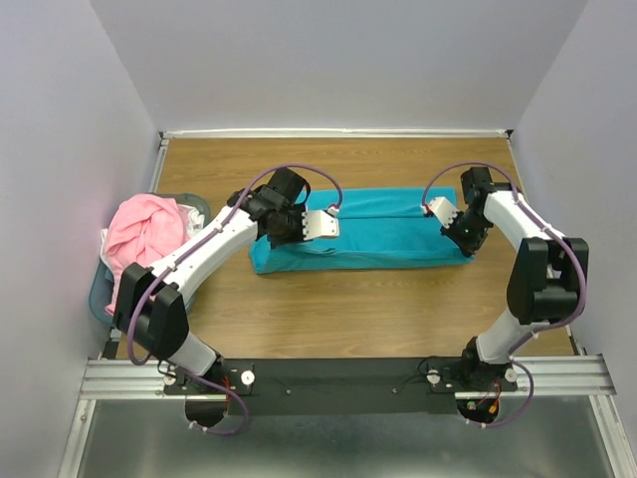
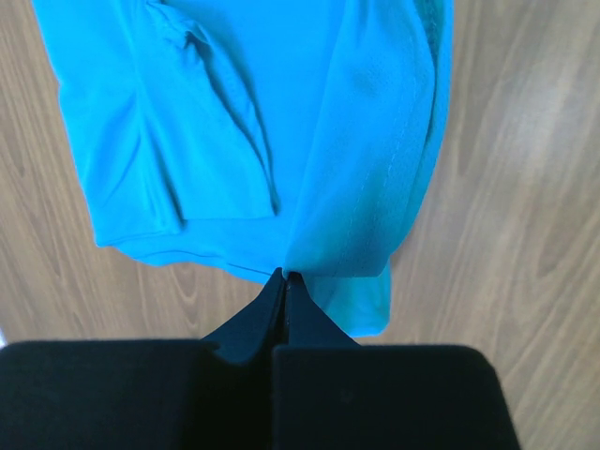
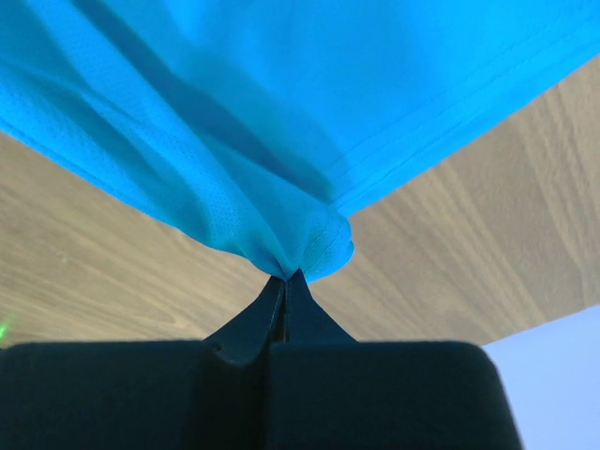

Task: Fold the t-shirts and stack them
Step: Fold the tshirt

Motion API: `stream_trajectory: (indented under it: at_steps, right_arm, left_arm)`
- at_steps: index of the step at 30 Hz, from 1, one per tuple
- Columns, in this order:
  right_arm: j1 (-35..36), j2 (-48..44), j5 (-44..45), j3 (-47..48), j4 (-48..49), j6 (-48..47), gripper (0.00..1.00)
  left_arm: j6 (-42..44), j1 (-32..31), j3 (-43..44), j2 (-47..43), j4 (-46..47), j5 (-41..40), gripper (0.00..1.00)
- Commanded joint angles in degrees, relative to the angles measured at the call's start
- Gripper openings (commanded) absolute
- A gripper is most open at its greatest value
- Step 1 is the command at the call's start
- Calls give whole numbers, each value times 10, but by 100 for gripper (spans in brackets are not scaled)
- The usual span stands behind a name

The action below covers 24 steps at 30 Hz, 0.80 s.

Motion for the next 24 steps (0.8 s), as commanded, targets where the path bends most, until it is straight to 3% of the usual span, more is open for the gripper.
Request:
stream_trajectory:
  at_steps: [1, 24]
  right_arm:
    - [3, 41, 11, 37, -14, -14, 1]
    - [3, 157, 14, 135, -13, -15, 1]
  left_arm:
    - [32, 14, 26, 27, 12, -12, 0]
    - [69, 50, 106, 148, 37, -14, 0]
